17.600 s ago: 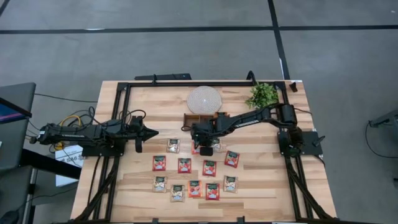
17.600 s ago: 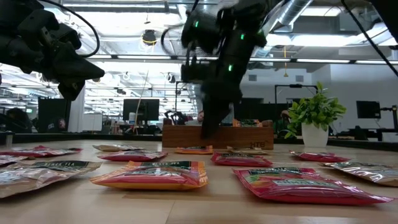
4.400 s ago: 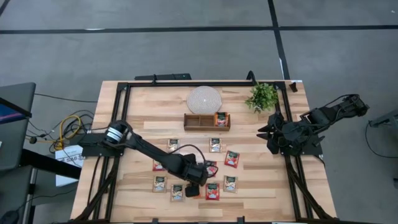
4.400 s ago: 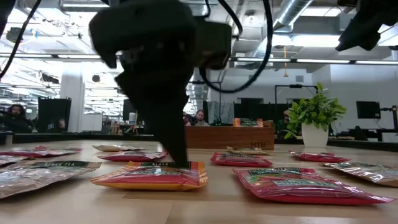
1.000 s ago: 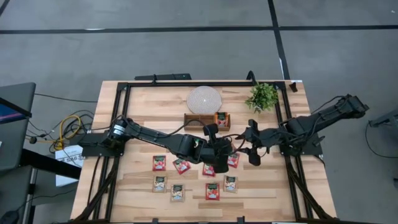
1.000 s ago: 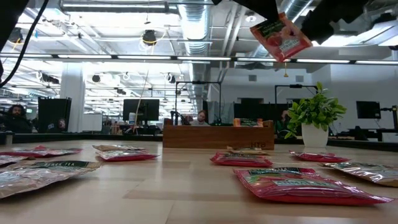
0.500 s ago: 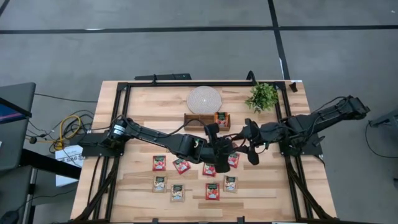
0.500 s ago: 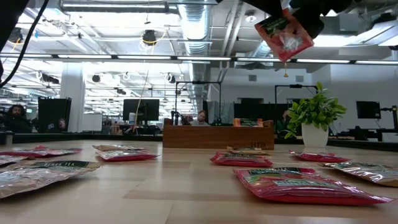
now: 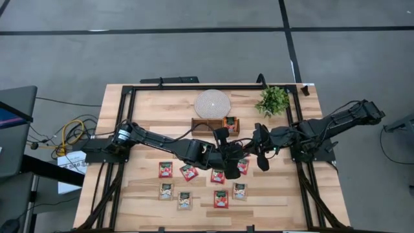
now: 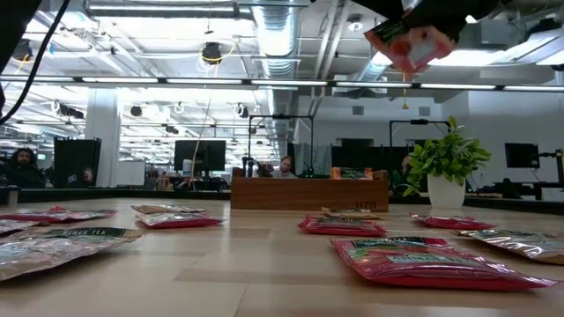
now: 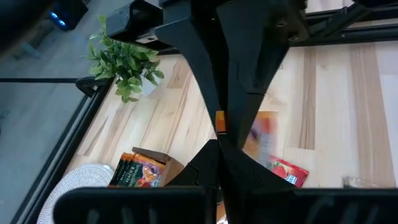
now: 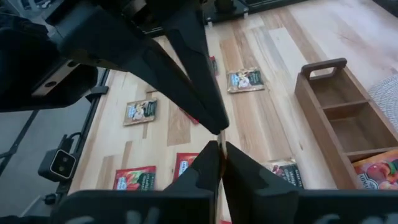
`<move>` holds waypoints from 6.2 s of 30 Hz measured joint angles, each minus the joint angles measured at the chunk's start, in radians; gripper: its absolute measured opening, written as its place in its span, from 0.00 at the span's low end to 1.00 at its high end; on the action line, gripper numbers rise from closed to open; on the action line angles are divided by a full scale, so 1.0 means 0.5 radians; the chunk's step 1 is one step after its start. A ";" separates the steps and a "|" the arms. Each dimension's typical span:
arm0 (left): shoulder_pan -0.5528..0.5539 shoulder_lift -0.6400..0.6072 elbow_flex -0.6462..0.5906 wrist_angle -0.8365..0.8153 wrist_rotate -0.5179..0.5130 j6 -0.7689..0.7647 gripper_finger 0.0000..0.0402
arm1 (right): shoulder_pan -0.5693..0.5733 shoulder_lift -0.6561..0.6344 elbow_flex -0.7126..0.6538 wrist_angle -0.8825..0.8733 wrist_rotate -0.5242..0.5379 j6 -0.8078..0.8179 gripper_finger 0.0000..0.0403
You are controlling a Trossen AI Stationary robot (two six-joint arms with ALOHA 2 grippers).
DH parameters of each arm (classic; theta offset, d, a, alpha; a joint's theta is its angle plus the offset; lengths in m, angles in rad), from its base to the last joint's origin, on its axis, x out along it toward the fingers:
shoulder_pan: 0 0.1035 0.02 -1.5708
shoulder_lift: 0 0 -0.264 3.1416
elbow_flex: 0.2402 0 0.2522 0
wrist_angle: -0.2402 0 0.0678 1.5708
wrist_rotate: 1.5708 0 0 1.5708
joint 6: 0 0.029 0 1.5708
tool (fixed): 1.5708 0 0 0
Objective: Pick & Place Tea
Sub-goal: Put the orange tea bag into the right compartment of the wooden organizer
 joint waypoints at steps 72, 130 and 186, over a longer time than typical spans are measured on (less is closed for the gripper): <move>-0.888 -0.716 -1.024 -1.794 -0.352 -2.761 0.42 | -0.654 0.407 -0.001 0.451 0.411 -0.233 0.00; -0.890 -0.714 -1.024 -1.794 -0.347 -2.672 0.42 | -1.070 0.858 -1.007 2.348 -0.039 -0.099 0.00; -0.864 -0.713 -1.024 -1.794 -0.321 -2.661 0.42 | -1.070 0.860 -0.609 1.706 0.108 -0.288 0.02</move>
